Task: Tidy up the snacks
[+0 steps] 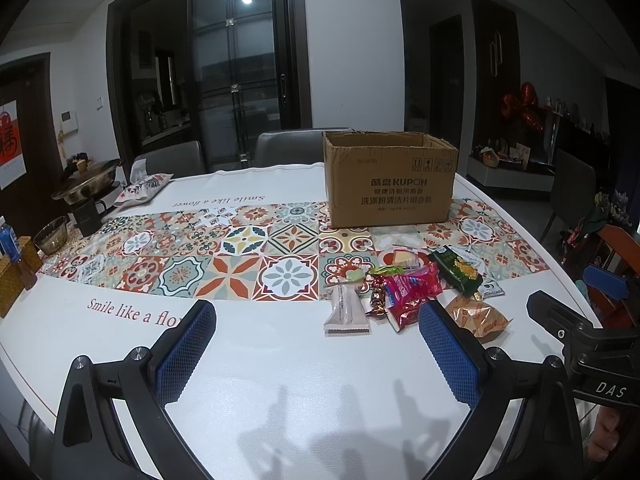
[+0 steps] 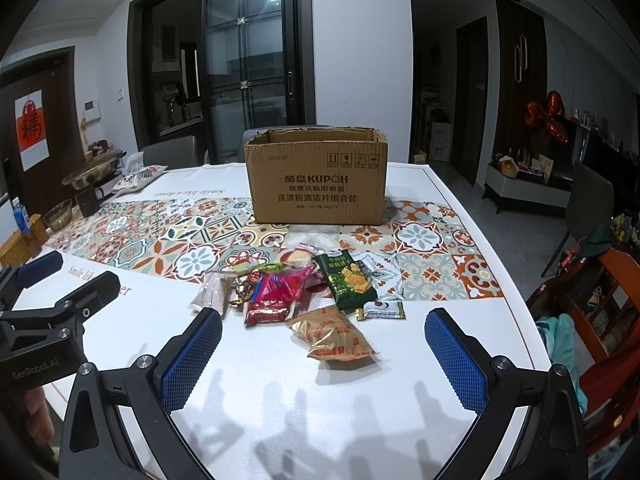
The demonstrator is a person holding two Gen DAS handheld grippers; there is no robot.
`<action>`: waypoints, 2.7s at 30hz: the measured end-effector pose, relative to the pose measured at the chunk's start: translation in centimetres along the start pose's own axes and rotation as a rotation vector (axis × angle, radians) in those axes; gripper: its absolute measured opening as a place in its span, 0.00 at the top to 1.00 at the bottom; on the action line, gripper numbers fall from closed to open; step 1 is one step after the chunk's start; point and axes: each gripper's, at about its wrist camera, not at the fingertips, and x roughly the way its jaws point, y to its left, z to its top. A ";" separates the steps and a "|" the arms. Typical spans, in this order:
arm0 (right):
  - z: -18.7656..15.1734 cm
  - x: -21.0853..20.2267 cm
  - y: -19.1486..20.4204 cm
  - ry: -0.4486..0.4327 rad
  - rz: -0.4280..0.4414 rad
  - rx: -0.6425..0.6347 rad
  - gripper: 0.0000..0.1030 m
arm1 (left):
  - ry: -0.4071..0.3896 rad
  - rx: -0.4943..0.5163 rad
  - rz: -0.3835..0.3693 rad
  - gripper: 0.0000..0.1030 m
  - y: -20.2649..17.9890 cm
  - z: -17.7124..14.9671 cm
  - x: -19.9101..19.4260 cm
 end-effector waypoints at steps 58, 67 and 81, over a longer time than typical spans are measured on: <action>-0.8 4.8 -0.3 0.090 0.022 -0.012 0.03 | 0.066 0.023 -0.031 0.12 -0.6 -0.6 3.1; -1.3 8.5 -1.1 0.175 0.048 0.007 0.13 | 0.128 0.032 -0.049 0.28 -1.2 -0.5 7.0; -1.9 13.2 -1.8 0.286 0.069 0.026 0.27 | 0.205 0.063 -0.056 0.40 -2.0 -0.5 13.0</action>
